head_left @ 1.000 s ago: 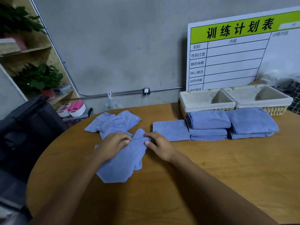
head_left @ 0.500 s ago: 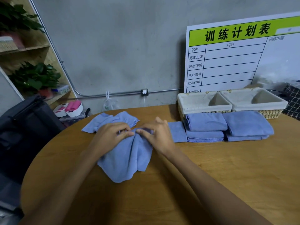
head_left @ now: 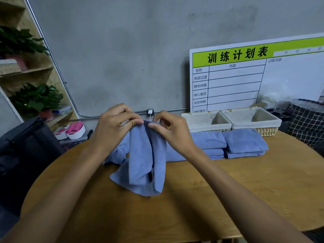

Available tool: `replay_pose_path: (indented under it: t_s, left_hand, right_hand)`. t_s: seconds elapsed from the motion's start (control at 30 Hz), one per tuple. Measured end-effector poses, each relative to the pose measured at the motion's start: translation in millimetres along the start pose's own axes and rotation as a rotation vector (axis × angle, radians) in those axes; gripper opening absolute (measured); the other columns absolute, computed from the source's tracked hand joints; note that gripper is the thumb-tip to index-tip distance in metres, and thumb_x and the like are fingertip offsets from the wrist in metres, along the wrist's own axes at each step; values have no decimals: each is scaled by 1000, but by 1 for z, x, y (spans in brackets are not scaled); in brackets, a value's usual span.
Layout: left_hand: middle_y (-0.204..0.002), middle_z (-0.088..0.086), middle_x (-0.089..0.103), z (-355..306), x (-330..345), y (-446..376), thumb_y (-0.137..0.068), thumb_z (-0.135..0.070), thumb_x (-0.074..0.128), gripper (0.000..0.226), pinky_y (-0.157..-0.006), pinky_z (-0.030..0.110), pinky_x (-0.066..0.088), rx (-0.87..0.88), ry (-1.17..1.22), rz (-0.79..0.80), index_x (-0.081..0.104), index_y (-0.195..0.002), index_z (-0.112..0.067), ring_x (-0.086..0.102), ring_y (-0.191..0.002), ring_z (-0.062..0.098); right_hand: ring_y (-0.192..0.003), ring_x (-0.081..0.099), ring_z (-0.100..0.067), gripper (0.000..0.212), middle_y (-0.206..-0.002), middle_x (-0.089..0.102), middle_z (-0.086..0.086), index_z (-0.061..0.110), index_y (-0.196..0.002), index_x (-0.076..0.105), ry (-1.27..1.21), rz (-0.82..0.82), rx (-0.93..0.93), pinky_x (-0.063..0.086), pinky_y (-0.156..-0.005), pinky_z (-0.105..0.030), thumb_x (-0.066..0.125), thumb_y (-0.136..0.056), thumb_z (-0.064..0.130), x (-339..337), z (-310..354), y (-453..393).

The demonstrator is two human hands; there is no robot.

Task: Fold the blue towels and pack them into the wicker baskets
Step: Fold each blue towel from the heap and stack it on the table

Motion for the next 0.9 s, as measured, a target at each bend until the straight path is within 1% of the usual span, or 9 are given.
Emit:
replay_pose_path:
  t_s: [0.1,0.2,0.27,0.33,0.43,0.5,0.6,0.73,0.9]
  left_hand:
    - [-84,3,62,-10,9,-14,-94,-19,67,15,-72,28,44,-46,5,-4,72,-84,-8,56,-75,15]
    - [-73,0,53,2,32,-20,-100,-16,58,18,-66,24,40,-288,108,57,57,-85,-5,46,-68,14]
    - [-64,2,50,10,39,-15,-103,-19,55,20,-60,17,35,-377,169,54,54,-88,-6,45,-65,21]
    - [-64,4,51,21,38,-8,-102,-22,56,20,-59,20,33,-368,164,66,55,-88,-9,47,-66,22]
    - [-78,-7,55,36,44,5,-99,-33,61,22,-67,28,36,-288,-5,207,58,-86,-15,53,-74,18]
    - [-82,-7,53,34,48,11,-96,-38,57,28,-69,30,38,-225,-8,196,57,-81,-15,51,-75,15]
    - [-70,-2,55,26,47,16,-99,-30,60,26,-64,22,37,-331,209,14,56,-80,-12,47,-65,7]
    - [-59,0,45,39,75,28,-96,-45,60,34,-56,31,30,-495,479,236,54,-75,-19,36,-59,9]
    - [-60,-8,41,33,94,40,-83,-68,60,50,-55,19,30,-571,739,304,50,-73,-21,35,-58,7]
  right_hand:
    - [-62,47,-6,21,-68,53,6,11,-77,58,-124,139,115,35,-60,-16,73,-91,18,0,0,-3]
    - [-56,36,-4,32,-58,39,13,11,-71,50,-366,309,350,32,-53,-17,68,-95,20,8,-11,7]
    - [-56,31,-7,43,-59,31,8,2,-69,45,-357,360,406,26,-52,-22,69,-94,27,5,-23,19]
    - [-58,29,-9,48,-61,30,5,1,-67,43,-287,410,423,21,-52,-24,70,-94,31,-4,-36,30]
    - [-56,26,-7,48,-58,28,11,16,-58,40,-182,463,455,18,-52,-25,70,-94,29,-27,-53,44]
    - [-53,27,-5,51,-54,29,14,22,-54,38,-147,434,476,20,-51,-23,71,-93,26,-41,-59,44]
    - [-52,27,-4,51,-54,29,13,24,-54,38,-103,388,413,20,-49,-20,71,-93,23,-51,-52,30]
    - [-55,29,-6,50,-57,31,6,17,-55,40,6,408,400,21,-50,-20,72,-92,29,-67,-60,25]
    - [-58,30,-9,56,-61,32,-2,-1,-63,42,50,408,429,21,-52,-22,73,-90,37,-82,-82,39]
Point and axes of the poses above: each hand's wrist, its own y-axis away from the middle knuckle, its own x-axis out of the palm, z = x × y, the point moved 7 cm from there along -y, towards the middle knuckle
